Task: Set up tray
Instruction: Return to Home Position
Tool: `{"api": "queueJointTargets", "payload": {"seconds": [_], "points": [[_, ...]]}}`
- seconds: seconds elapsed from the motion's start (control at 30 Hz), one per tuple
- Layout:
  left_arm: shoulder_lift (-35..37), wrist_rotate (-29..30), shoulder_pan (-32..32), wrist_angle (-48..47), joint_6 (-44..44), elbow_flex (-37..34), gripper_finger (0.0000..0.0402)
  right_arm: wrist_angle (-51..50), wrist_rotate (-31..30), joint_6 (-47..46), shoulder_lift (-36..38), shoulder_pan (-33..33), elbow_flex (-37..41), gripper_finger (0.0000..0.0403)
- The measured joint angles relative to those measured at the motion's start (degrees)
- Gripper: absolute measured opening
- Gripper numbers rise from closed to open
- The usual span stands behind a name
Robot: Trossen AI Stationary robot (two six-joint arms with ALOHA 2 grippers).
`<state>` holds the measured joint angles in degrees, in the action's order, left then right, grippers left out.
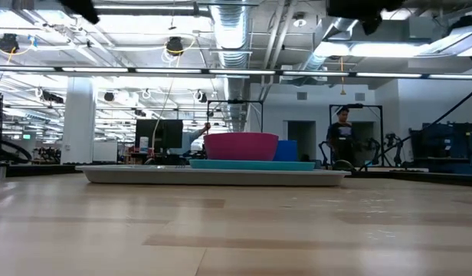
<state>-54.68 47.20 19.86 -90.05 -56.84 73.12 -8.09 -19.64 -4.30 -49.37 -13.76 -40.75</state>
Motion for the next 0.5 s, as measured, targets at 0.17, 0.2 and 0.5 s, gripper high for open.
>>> {"api": "queueJointTargets", "payload": {"seconds": [0.17,0.2,0.5], "points": [[14.7,5.9,8.5,7.0,-6.0,-17.3,0.0048,0.9,0.3,5.5,5.1,-3.7,3.8,0.0084],[17.5,7.2,9.9,11.0,-4.9,-21.5,0.0048,2.4,1.3,6.2,6.3,-4.3,5.2,0.0084],[35.3,12.7,15.4,68.8,33.3,-48.7,0.0048,23.4,13.6,11.6,22.3,-2.6,25.2,0.0084]]}}
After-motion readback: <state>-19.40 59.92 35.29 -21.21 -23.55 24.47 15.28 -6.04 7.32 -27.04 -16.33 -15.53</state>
